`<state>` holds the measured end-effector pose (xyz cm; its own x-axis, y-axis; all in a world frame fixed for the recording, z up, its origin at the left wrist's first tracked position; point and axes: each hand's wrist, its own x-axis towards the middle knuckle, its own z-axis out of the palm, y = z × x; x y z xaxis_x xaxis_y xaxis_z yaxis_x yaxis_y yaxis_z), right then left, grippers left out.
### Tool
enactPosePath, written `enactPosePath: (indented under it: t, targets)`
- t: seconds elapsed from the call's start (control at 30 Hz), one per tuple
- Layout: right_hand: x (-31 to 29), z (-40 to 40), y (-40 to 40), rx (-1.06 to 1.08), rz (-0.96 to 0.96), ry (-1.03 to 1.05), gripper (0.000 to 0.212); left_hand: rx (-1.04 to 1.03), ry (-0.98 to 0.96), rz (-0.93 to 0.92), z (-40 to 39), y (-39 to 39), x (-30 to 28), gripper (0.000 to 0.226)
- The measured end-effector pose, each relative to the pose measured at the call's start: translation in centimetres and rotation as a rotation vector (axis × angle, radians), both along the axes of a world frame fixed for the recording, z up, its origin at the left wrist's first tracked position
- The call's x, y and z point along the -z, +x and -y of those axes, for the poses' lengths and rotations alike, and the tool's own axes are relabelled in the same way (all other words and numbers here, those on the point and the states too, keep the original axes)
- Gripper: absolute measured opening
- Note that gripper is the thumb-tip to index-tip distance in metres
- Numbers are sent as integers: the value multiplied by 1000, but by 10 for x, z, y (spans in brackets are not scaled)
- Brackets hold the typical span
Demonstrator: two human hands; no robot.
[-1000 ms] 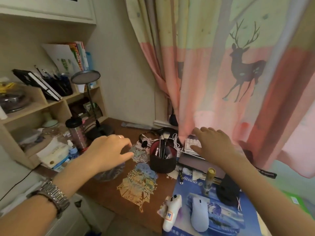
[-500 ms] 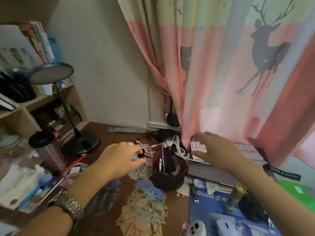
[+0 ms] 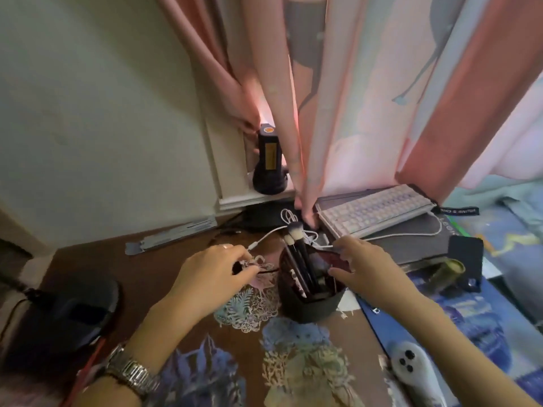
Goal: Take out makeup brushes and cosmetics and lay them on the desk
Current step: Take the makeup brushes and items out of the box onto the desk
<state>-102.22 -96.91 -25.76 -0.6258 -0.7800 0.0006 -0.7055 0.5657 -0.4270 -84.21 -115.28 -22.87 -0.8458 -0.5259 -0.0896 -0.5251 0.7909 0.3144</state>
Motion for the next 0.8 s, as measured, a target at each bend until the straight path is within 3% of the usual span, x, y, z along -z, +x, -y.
enactPosePath:
  t: [0.57,0.8]
  targets:
    - [81,46,-2,133,94,-232,44,11,288,-120,-37,-23,100,31]
    - [98,65,-9,160,111,-156,41,-12,348,-147,-41,-37,114,47]
